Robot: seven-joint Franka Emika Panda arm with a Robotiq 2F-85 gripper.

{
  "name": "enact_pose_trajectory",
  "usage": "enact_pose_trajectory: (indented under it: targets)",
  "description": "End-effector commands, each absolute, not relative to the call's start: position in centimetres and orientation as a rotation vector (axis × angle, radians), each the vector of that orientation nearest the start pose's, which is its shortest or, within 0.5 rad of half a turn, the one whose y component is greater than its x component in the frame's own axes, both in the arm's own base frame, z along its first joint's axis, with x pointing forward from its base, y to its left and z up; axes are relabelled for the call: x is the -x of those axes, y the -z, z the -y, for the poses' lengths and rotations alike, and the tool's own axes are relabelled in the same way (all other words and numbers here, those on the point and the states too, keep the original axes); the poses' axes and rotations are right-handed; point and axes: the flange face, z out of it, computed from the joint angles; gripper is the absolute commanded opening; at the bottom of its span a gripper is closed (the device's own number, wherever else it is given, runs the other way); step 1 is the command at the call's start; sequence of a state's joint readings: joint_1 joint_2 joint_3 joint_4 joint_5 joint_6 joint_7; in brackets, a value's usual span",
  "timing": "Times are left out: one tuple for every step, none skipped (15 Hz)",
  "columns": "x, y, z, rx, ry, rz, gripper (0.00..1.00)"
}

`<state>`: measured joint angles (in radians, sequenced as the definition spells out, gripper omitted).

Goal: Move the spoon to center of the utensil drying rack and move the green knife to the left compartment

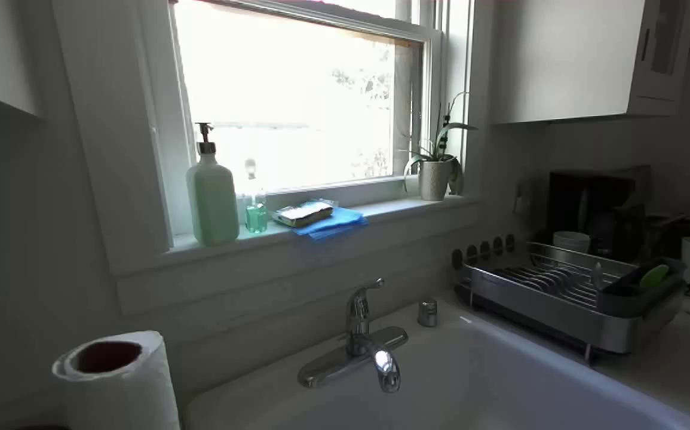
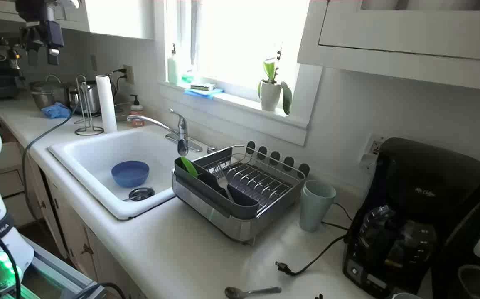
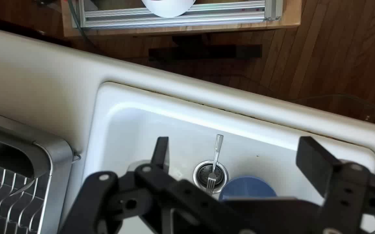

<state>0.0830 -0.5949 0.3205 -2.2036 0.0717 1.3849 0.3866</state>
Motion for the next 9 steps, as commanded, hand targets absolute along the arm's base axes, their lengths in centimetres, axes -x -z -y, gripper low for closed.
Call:
enact_pose_trajectory:
  targets:
    - [-30.7,-57.2,-16.8,3.312,-0.323,-0.088,1.00]
    - [-30.7,-57.2,-16.8,3.312,-0.323,-0.088,1.00]
    - [-30.7,-57.2,-16.8,3.312,-0.323,-0.088,1.00]
    - [-30.7,-57.2,-16.8,3.312,-0.323,-0.088,1.00]
    - [-30.7,-57.2,-16.8,3.312,-0.323,-0.088,1.00]
    - [-30.7,-57.2,-16.8,3.312,-0.323,-0.088,1.00]
    - [-31.5,-56.8,-15.6,3.328,-0.357,-0.166,1.00]
    - [-32.2,-56.1,-14.3,3.328,-0.421,-0.237,1.00]
    - [-32.6,-55.3,-12.9,3.325,-0.454,-0.301,1.00]
